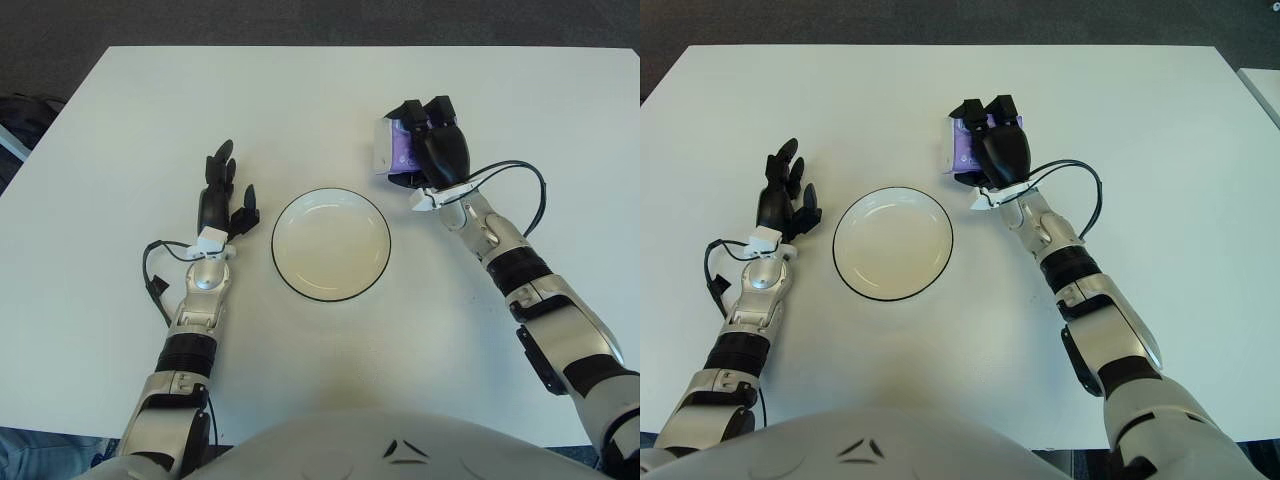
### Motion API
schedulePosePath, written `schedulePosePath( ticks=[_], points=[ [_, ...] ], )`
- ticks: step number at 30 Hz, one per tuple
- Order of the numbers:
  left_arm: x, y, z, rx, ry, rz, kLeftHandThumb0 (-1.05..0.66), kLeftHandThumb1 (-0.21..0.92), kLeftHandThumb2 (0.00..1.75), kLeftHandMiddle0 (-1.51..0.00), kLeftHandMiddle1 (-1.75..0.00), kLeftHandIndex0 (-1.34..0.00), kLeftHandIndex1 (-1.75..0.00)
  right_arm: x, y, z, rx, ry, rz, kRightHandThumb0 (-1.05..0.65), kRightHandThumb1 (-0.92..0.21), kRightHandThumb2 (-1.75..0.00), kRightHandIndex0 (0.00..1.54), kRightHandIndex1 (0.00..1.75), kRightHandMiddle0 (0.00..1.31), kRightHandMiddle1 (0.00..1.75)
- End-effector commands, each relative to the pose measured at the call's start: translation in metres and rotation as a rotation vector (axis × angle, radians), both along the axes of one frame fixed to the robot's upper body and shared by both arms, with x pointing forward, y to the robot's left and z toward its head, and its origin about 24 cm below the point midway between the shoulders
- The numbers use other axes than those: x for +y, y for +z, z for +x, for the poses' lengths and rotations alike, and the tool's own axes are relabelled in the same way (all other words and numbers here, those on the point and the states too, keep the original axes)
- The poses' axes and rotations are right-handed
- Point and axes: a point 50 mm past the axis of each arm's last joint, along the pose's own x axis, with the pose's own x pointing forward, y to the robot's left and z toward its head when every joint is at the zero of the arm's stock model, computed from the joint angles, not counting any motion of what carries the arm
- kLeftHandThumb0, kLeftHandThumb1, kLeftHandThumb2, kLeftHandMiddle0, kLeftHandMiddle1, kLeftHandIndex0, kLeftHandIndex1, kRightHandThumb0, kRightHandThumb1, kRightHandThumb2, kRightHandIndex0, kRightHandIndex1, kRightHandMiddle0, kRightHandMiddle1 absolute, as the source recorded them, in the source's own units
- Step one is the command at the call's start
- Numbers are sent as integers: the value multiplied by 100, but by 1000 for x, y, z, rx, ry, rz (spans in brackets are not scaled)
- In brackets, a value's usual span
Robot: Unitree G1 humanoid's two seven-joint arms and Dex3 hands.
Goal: Put the tissue paper into the plate.
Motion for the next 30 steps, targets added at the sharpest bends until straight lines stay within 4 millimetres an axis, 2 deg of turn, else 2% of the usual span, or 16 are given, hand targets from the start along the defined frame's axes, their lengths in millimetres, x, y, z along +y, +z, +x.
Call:
schedulePosePath(
  ticks=[1,12,18,30],
  points=[
    [-3,-82,-50,343,39,-35,-66,92,77,-32,0,0,-58,-1,25,-4,-114,20,86,0,-14,-151,76,169,52,175],
    [-1,-82,-50,340,36,-34,-67,92,77,-33,-1,0,-57,7,53,-9,-190,33,117,0,-15,-150,75,170,51,175],
    [-2,-81,-48,337,35,-39,-66,92,77,-33,-1,0,-59,24,74,-23,-218,111,100,0,-15,-152,74,173,51,175],
    [-2,-79,-48,334,32,-31,-66,92,76,-35,-2,0,-58,31,81,-40,-82,271,46,0,-10,-157,77,175,54,175]
  ],
)
